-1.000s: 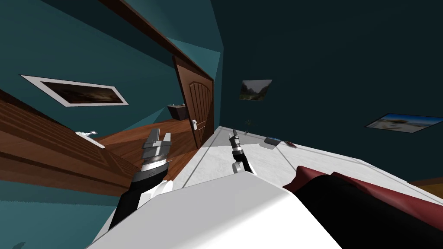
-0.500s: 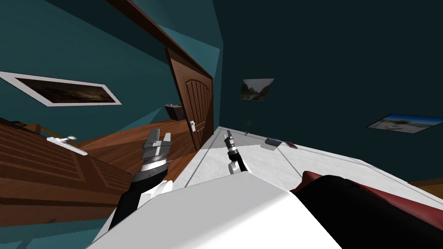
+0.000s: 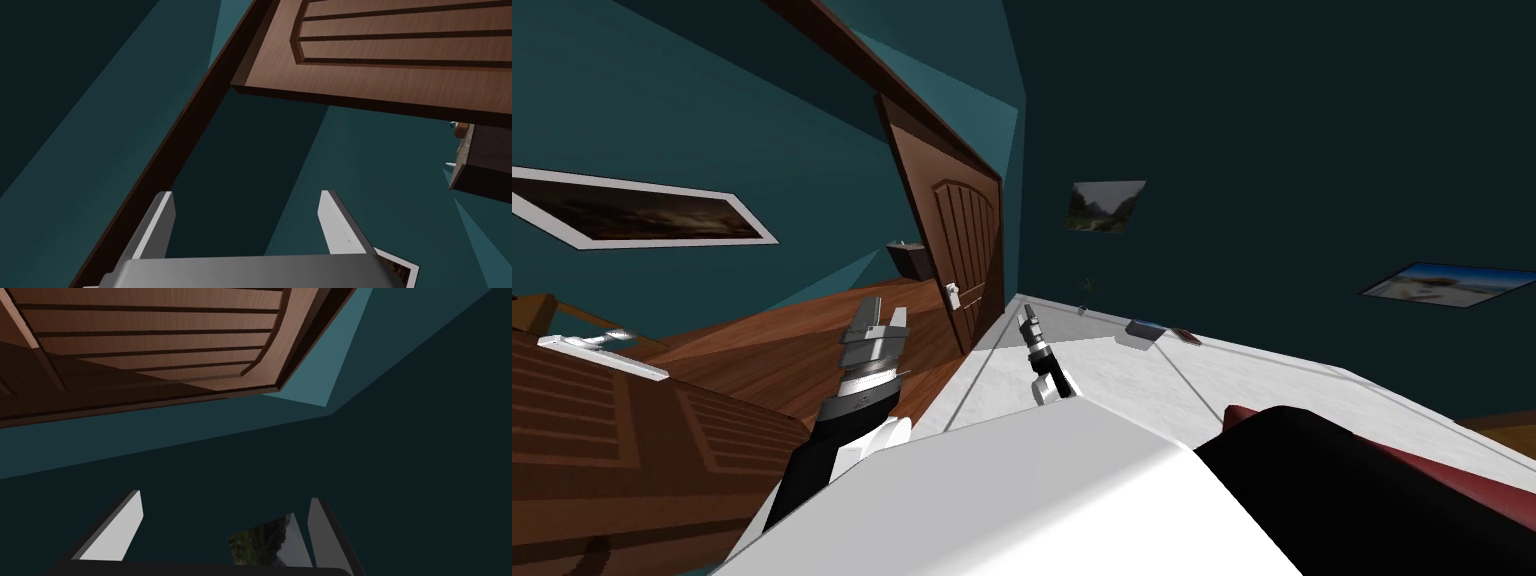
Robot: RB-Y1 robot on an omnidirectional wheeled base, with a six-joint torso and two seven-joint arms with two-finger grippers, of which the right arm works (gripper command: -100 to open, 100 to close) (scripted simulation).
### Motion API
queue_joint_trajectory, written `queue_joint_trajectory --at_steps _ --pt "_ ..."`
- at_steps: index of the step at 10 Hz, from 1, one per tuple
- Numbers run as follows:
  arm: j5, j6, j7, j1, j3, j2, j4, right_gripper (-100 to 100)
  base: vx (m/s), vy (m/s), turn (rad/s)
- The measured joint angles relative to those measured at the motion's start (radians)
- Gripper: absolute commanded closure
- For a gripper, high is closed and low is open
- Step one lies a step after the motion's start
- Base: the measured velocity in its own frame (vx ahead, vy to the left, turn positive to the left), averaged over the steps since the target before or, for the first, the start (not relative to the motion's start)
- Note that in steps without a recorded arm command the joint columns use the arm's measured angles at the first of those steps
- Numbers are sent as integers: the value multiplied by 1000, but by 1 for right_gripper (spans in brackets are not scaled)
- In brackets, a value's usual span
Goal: Push the door open
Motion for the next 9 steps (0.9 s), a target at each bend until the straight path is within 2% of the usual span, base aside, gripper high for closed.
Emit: queue_joint_trajectory --at_steps 2,4,9 --pt "3 10 -1 -29 34 9 31 -100 114 8 -32" --pt "1 0 -11 -57 78 3 82 -100 149 10 -38" --pt "-2 16 -37 -132 182 0 175 -100 134 -5 -27"
